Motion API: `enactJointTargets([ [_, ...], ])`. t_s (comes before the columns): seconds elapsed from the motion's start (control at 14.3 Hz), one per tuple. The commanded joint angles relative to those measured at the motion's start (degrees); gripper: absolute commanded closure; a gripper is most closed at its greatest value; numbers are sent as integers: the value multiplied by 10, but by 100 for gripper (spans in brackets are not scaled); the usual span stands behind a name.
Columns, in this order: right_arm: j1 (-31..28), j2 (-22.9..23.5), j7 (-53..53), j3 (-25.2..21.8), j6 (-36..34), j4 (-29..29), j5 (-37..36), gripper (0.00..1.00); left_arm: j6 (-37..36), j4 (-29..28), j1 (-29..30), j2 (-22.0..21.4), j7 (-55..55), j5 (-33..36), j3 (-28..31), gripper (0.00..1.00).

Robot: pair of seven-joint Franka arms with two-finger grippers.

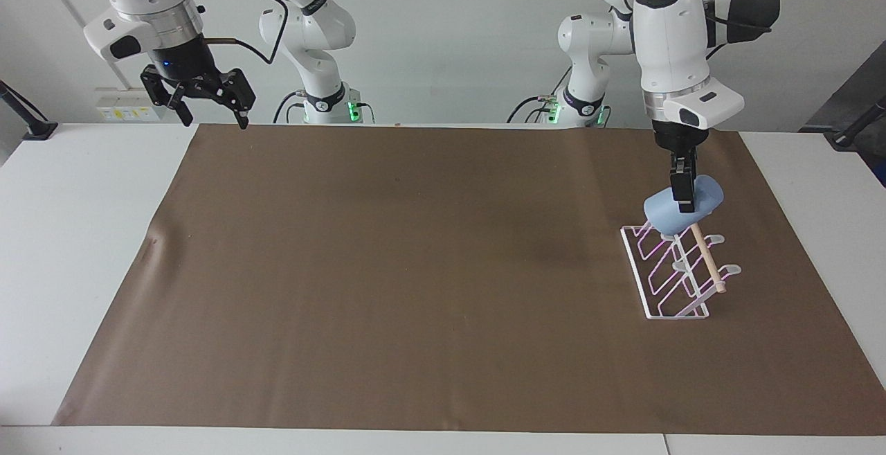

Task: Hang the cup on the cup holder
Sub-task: 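Move the cup over the wire rack with the left gripper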

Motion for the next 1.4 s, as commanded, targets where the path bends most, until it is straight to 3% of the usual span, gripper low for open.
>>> enactJointTargets([
  [0.0, -3, 6, -6, -1, -5, 15, 5, 0, 3, 5, -2, 1, 8, 21, 1, 100],
  [0.98, 0, -5, -6, -1, 2, -8, 7, 0, 4, -2, -4, 1, 6, 46, -4, 100],
  [1.33, 0, -5, -6, -1, 2, -8, 7, 0, 12, -5, -11, 15, 5, 99, -4, 100],
])
